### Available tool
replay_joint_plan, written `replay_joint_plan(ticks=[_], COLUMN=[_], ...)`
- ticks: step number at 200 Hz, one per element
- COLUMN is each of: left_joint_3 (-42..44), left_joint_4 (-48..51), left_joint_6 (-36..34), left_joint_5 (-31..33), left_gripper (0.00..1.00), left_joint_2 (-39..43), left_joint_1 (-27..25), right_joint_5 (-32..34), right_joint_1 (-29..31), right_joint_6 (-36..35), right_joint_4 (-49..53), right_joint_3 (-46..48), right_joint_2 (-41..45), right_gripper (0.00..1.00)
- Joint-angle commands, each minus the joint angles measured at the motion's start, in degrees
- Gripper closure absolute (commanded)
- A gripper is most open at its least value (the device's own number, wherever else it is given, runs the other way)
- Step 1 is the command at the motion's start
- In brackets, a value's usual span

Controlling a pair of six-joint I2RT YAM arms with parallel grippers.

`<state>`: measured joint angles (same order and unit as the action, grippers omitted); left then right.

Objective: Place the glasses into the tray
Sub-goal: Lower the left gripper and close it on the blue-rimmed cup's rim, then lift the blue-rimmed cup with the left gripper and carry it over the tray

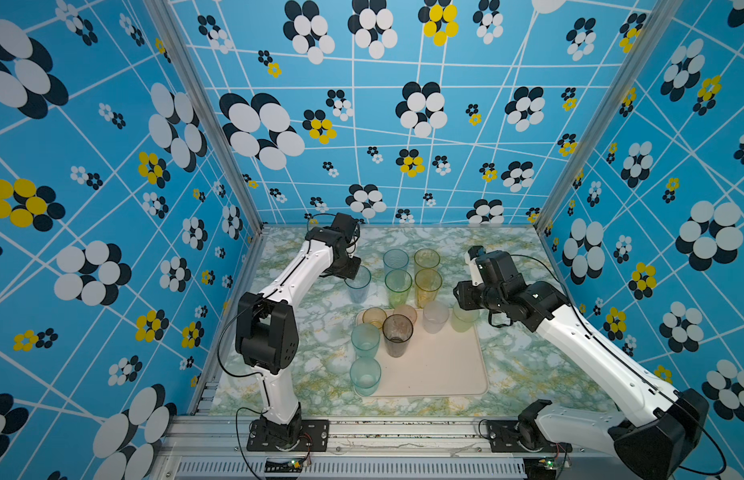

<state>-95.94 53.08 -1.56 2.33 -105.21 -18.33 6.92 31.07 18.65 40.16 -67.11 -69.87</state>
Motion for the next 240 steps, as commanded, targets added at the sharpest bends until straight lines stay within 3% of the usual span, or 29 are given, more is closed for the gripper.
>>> replay_joint_plan(ticks=[1,65,123,148,184,240], left_joint_3=[0.3,-4.5,-15.1,-17.2,-18.6,-24.3], left_joint_4=[-2.4,0.2,8.5,10.5,13.2,18.7], left_joint_6=[0.0,-0.2,-2.9,-4.3,-6.2,-8.3], left_joint_5=[1.4,1.6,1.1,-3.5,-4.4,-2.6], left_gripper=[1.00,1.00,1.00,1.00,1.00,1.00], left_joint_2=[5.9,15.9,19.6,20.7,17.1,2.9], left_joint_1=[0.3,-4.4,-17.3,-23.5,-31.6,-39.5], right_joint_5=[0.1,1.4,3.6,4.3,4.7,4.8], right_joint_1=[-0.3,-0.6,-2.1,-2.4,-3.4,-3.5], right_joint_6=[-0.5,-0.2,0.5,0.8,2.3,3.2], right_joint_4=[-0.6,-0.2,2.0,2.8,3.0,3.8], right_joint_3=[0.6,1.2,1.1,1.1,1.7,2.2], right_joint_2=[0.1,1.4,3.3,4.6,6.8,9.0], right_gripper=[0.52,0.52,0.52,0.52,0.52,0.52])
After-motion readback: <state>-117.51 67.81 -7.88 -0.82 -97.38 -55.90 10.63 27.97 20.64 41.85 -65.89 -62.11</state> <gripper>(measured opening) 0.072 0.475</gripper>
